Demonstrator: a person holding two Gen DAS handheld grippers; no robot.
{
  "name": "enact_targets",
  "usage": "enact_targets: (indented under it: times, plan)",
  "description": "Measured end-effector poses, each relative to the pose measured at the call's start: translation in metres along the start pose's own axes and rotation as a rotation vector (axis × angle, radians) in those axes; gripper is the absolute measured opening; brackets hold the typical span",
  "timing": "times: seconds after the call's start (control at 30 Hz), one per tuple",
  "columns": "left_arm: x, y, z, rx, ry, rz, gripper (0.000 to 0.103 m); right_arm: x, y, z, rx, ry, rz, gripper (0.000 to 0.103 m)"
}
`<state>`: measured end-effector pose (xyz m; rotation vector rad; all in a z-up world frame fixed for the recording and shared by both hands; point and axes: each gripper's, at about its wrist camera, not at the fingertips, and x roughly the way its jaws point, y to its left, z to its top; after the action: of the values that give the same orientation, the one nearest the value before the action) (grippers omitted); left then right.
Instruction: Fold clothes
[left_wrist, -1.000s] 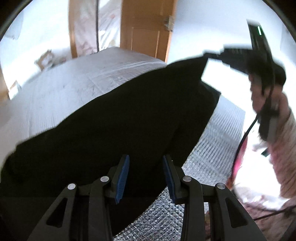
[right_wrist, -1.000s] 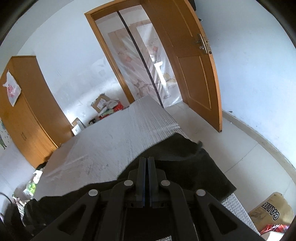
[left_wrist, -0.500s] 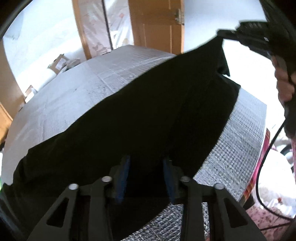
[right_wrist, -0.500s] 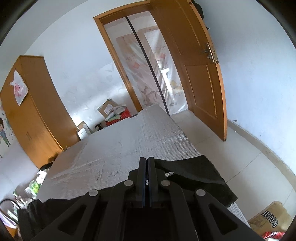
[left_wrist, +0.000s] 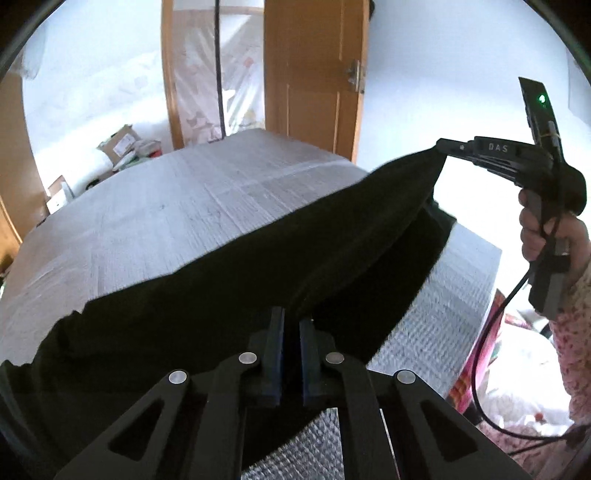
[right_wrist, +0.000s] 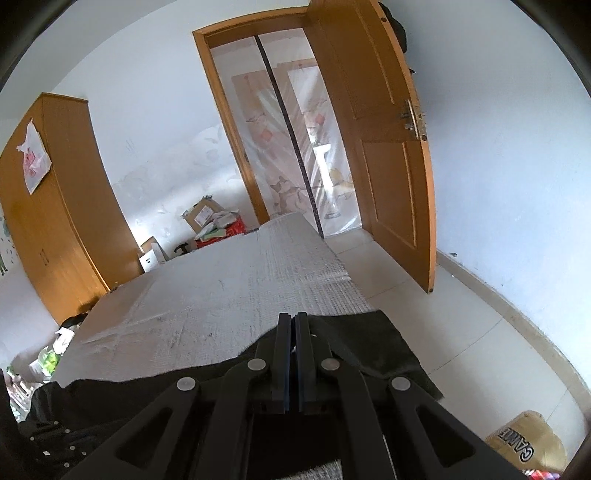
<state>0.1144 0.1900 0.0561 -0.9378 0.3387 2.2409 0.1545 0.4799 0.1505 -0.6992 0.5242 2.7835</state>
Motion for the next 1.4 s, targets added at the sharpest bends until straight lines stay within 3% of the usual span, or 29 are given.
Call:
enact_targets:
  times: [0.27, 0.57, 0.63, 0.8, 0.9, 1.07, 1.3, 1.4]
  plan:
    - [0.021, 0.000, -0.013, 0.005, 0.097, -0.033, 0.007, 0.009, -0.020, -0.041, 0.019, 0.091, -0.058, 0.002]
    - [0.031, 0.002, -0.020, -0.002, 0.140, -0.040, 0.009, 0.022, -0.034, -0.050, -0.018, 0.241, -0.001, 0.004]
    - [0.030, 0.002, -0.022, -0.004, 0.140, -0.045, 0.009, 0.019, -0.041, -0.048, -0.006, 0.256, 0.018, 0.004]
    - [0.028, 0.004, -0.022, -0.023, 0.140, -0.064, 0.009, 0.012, -0.071, -0.027, 0.086, 0.200, 0.039, 0.009]
    - [0.027, 0.005, -0.022, -0.038, 0.141, -0.073, 0.009, 0.028, -0.085, -0.015, 0.108, 0.198, -0.021, 0.013]
    - [0.029, 0.004, -0.019, -0.039, 0.145, -0.075, 0.009, 0.065, -0.097, -0.005, 0.106, 0.244, -0.075, 0.025]
    - [0.031, 0.009, -0.019, -0.071, 0.147, -0.101, 0.009, 0.103, -0.105, -0.010, 0.135, 0.335, -0.058, 0.027]
    - [0.031, 0.009, -0.018, -0.073, 0.148, -0.100, 0.009, 0.105, -0.107, -0.011, 0.151, 0.333, -0.058, 0.025]
